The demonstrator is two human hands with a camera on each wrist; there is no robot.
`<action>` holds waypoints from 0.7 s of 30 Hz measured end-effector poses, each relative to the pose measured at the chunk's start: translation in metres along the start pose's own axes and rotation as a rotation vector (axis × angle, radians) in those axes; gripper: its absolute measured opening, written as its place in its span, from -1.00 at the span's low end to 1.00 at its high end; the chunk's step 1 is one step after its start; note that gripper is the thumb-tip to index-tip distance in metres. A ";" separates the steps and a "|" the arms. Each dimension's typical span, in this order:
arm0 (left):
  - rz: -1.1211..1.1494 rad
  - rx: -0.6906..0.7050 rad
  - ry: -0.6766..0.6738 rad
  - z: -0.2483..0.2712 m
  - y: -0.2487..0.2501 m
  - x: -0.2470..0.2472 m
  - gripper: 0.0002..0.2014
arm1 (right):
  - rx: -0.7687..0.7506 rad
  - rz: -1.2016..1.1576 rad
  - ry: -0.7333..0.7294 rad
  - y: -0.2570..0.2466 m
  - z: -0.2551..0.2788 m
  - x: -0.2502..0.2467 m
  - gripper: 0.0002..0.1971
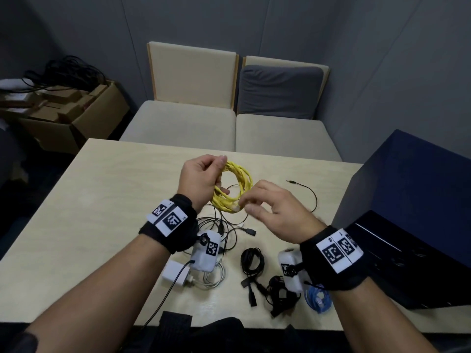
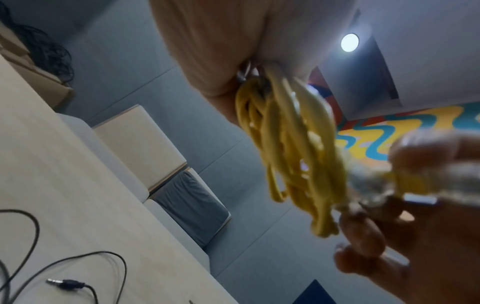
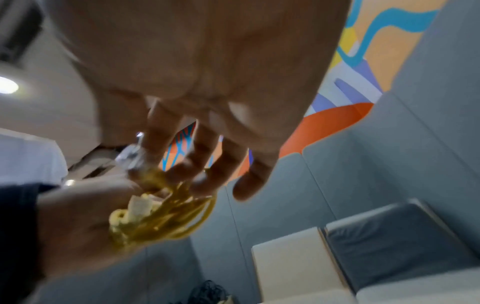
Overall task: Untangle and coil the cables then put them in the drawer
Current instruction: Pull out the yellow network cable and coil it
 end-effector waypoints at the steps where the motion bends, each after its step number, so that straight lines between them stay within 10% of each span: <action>1: -0.009 0.007 -0.012 0.002 0.001 0.003 -0.76 | 0.036 -0.086 -0.027 0.001 0.000 0.003 -0.77; 7: 0.039 -0.023 -0.076 0.007 -0.001 0.011 -0.76 | 0.215 -0.444 0.333 0.031 0.001 -0.034 -0.89; 21: -0.046 -0.196 -0.207 0.021 -0.042 0.009 -0.68 | 0.455 -0.693 0.220 0.079 0.002 0.022 -0.80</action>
Point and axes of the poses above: each hand's wrist, its own z-axis away from the middle knuckle, its own x-axis out of the palm, y = z × x, the point moved 8 cm from there along -z, towards the middle knuckle, and after that the axes turned 13 degrees about -z, right-handed, at the moved point
